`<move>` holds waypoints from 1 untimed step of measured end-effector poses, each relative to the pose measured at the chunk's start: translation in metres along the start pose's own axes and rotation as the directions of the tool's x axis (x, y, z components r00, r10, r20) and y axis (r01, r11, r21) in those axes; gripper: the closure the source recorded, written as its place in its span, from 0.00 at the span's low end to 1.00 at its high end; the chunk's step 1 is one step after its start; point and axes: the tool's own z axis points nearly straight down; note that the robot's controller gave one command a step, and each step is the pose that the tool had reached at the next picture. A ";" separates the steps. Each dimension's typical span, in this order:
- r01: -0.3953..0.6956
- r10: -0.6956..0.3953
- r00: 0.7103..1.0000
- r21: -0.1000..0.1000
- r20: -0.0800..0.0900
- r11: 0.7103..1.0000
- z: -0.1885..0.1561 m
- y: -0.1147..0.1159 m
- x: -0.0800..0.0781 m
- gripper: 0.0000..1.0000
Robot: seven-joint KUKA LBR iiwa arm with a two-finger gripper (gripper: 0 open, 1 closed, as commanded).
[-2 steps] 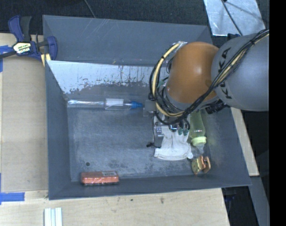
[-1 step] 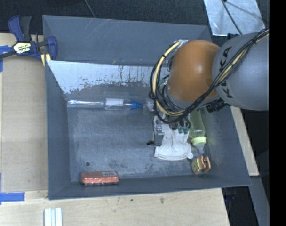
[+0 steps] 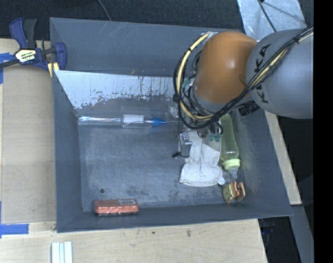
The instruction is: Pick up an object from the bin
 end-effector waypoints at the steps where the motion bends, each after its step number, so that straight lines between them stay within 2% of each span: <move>1: 0.045 -0.045 0.999 -0.002 0.004 0.999 0.004 -0.041 -0.003 0.00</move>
Offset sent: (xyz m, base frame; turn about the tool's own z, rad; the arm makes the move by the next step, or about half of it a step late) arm 0.0215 -0.0603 -0.0365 0.2673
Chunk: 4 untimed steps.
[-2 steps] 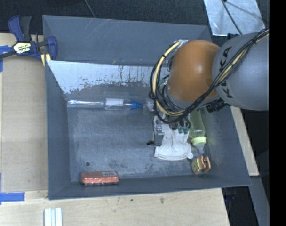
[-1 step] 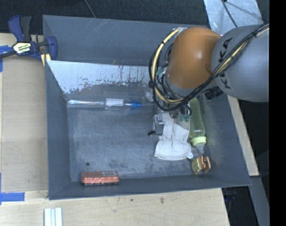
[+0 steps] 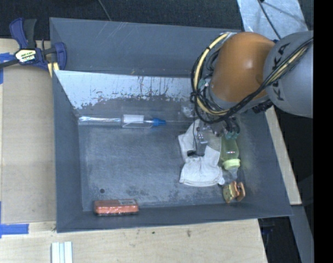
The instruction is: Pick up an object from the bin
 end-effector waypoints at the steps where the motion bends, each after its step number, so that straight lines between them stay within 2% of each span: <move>1: -0.144 0.144 0.990 0.005 0.001 0.990 0.016 -0.028 -0.004 0.00; 2: -0.302 0.302 0.953 0.002 -0.001 0.953 0.040 -0.022 -0.008 0.00; 3: -0.144 0.144 0.990 0.001 0.007 0.990 0.074 -0.027 -0.009 1.00; 4: -0.144 0.144 0.990 0.001 0.007 0.990 0.074 -0.027 -0.009 1.00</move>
Offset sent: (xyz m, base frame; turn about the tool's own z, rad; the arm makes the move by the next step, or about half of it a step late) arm 0.0130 -0.0171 -0.0788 0.0808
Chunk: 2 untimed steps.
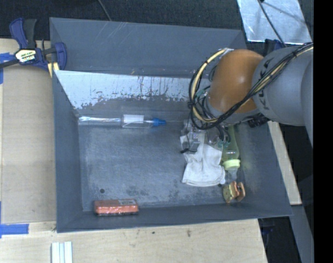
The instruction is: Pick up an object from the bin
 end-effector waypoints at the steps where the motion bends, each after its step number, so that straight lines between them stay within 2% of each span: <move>1: 0.000 0.000 1.000 0.000 0.000 1.000 0.000 0.000 0.000 1.00; 2: 0.011 -0.011 1.000 0.002 -0.001 1.000 -0.184 0.003 0.022 1.00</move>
Offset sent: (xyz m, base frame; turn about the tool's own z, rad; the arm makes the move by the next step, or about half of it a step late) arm -0.0259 0.0043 0.1792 -0.0136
